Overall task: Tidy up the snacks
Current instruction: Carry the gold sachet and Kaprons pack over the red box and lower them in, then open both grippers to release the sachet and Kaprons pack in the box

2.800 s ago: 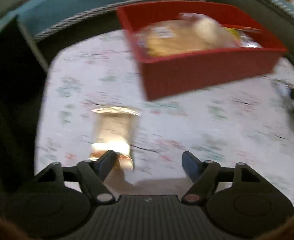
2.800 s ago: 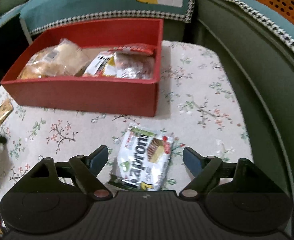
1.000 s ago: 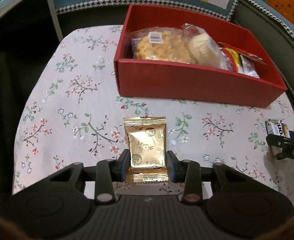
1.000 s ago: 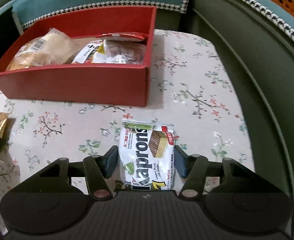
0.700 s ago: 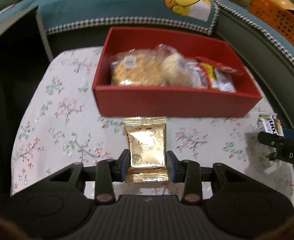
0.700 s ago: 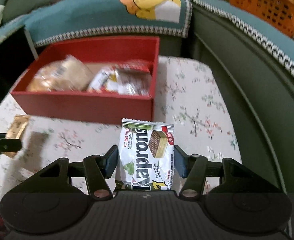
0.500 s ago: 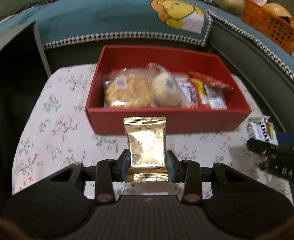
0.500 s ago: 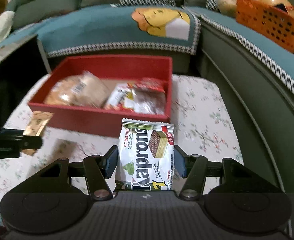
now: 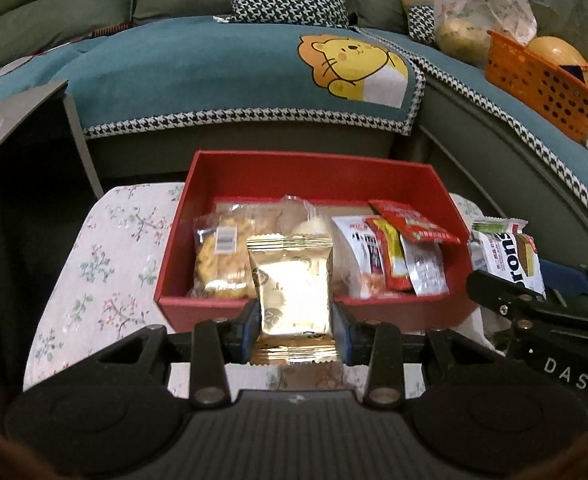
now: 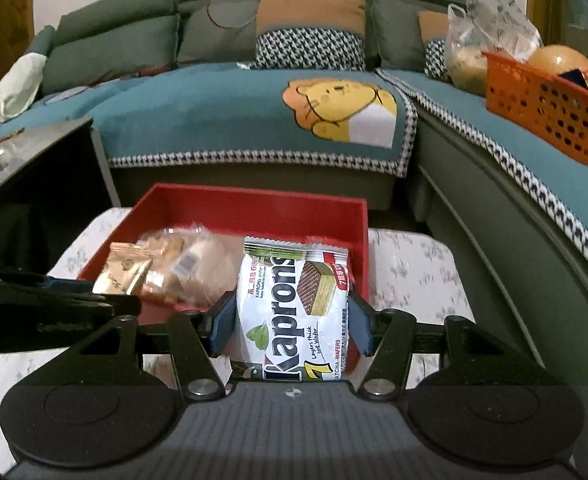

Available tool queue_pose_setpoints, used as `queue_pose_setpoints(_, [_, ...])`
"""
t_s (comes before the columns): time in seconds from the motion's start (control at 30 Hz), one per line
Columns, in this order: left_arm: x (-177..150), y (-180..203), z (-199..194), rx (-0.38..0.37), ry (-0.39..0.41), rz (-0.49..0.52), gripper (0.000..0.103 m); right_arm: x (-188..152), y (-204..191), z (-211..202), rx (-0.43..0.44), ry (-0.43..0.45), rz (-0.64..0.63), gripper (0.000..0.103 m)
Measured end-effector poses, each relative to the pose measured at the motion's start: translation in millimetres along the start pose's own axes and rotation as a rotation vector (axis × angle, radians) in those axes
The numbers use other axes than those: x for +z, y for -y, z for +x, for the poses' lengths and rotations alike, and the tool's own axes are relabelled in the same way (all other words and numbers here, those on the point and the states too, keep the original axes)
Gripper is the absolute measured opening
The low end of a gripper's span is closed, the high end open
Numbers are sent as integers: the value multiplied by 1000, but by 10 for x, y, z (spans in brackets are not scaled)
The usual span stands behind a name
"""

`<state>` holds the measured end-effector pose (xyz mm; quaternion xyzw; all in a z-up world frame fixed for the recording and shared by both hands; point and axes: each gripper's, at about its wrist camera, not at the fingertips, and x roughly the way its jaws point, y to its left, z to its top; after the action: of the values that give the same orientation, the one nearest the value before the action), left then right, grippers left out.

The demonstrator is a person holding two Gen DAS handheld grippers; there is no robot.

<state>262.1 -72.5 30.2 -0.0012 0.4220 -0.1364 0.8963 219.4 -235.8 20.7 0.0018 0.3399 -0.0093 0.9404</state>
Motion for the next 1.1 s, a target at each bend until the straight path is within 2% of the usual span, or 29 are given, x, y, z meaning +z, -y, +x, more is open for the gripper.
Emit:
queue_pose_setpoints(0.4, [385,119,405,39,43,-1,42,262,94,403,-14,49,43,64])
queue_pose_setpoints(0.6, [427,176,656,57,30,15,42,259,162,681,-28,42,67,64])
queue_pose_setpoints(0.97, [495,162,901,66,57,9,43,184,170,1035,-33,24,78,65])
queue_pose_setpoints(1.1, [510,159,945,82,62,18,47,171,145,1085,-44,33,62,71])
